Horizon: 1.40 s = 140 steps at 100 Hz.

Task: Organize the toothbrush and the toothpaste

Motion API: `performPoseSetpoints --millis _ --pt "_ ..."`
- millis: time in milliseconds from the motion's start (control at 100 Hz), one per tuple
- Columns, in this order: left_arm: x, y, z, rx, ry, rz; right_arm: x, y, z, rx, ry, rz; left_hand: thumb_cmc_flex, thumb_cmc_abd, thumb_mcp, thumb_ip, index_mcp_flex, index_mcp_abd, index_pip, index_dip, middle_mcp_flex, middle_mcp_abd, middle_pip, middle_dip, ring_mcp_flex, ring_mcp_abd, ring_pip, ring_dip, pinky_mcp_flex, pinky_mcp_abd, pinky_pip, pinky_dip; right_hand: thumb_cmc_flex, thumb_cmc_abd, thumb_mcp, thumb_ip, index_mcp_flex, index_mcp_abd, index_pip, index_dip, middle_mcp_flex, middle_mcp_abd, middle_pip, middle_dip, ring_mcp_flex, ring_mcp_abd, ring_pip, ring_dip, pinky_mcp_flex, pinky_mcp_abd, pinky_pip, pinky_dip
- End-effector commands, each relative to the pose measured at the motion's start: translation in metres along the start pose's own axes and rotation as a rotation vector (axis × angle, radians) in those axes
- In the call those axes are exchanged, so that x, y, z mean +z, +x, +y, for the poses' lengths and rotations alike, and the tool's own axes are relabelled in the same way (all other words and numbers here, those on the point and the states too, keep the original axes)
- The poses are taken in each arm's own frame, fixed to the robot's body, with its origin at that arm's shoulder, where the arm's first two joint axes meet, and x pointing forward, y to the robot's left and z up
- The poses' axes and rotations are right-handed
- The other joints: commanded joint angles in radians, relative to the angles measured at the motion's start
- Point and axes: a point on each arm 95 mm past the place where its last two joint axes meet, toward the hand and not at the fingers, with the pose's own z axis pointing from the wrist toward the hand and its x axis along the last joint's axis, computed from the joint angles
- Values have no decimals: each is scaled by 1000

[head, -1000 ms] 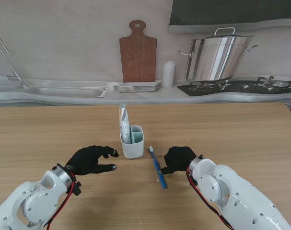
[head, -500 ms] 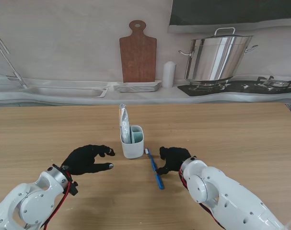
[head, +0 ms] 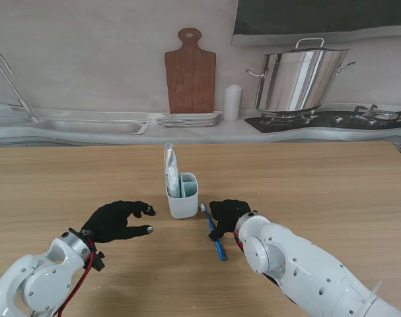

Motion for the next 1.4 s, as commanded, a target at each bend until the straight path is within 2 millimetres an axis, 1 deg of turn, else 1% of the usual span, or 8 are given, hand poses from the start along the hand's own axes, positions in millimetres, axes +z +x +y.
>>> performPoseSetpoints --millis 0,40,70,280,810,1160,1300,1390 --pt "-2 3 1 -6 -7 6 1 1 -15 -5 44 0 13 22 -1 35 9 13 2 -8 17 -1 19 -18 12 56 1 14 -4 -34 26 17 123 -40 19 18 59 -71 -42 -14 -23 -20 6 4 11 -22 11 1 12 -5 30 -17" --pt "-2 3 1 -8 -6 5 3 0 -16 -10 44 1 14 21 -1 35 9 14 2 -8 18 -1 19 -18 12 56 0 14 -4 -34 26 18 57 -182 438 -148 91 -93 -37 -5 -30 -17 -6 2 13 -24 8 -5 16 -3 31 -29" --pt "-2 3 1 -8 -6 4 3 0 -17 -13 44 1 13 22 -1 35 9 13 2 -8 18 -3 19 -18 12 57 0 14 -4 -34 26 18 49 -227 568 -197 115 -109 -34 -2 -34 -15 -12 0 17 -29 7 -6 21 -6 31 -33" --pt "-3 3 1 -11 -11 1 6 -9 -18 -37 61 10 17 24 0 34 11 14 4 -8 19 -1 19 -18 12 55 0 13 -4 -34 26 18 236 -323 667 -373 250 -122 34 -249 12 17 -60 -102 45 -36 -15 -16 40 -12 37 -51" --pt "-1 4 4 -29 -28 -2 9 -15 -18 -30 79 12 22 29 2 32 16 19 8 -9 19 -1 19 -18 11 57 -2 13 -4 -34 26 18 208 -288 650 -370 280 -53 25 -301 80 48 -115 -123 73 -47 -9 1 116 -14 33 -86" --pt "-3 3 6 -30 -32 -8 18 -18 -25 -40 108 11 26 30 3 30 19 22 10 -9 19 -1 19 -18 11 57 -2 13 -4 -34 26 18 307 -324 682 -367 425 -205 136 -345 246 -14 -111 -168 76 -95 137 68 208 -28 71 -114" --pt "-3 3 7 -30 -33 -8 18 -25 -28 -38 130 13 26 30 4 30 20 22 11 -10 20 -1 20 -18 12 57 -2 12 -4 -34 26 18 321 -334 730 -326 411 -227 179 -325 228 -18 -46 -155 78 -116 169 72 195 -30 82 -107" --pt "-2 3 8 -32 -35 -8 18 -29 -30 -37 145 19 27 30 4 30 21 22 12 -10 19 0 20 -18 10 58 -3 12 -4 -34 26 18 324 -337 731 -237 380 -242 220 -291 205 -24 16 -142 78 -135 191 49 177 -39 97 -93"
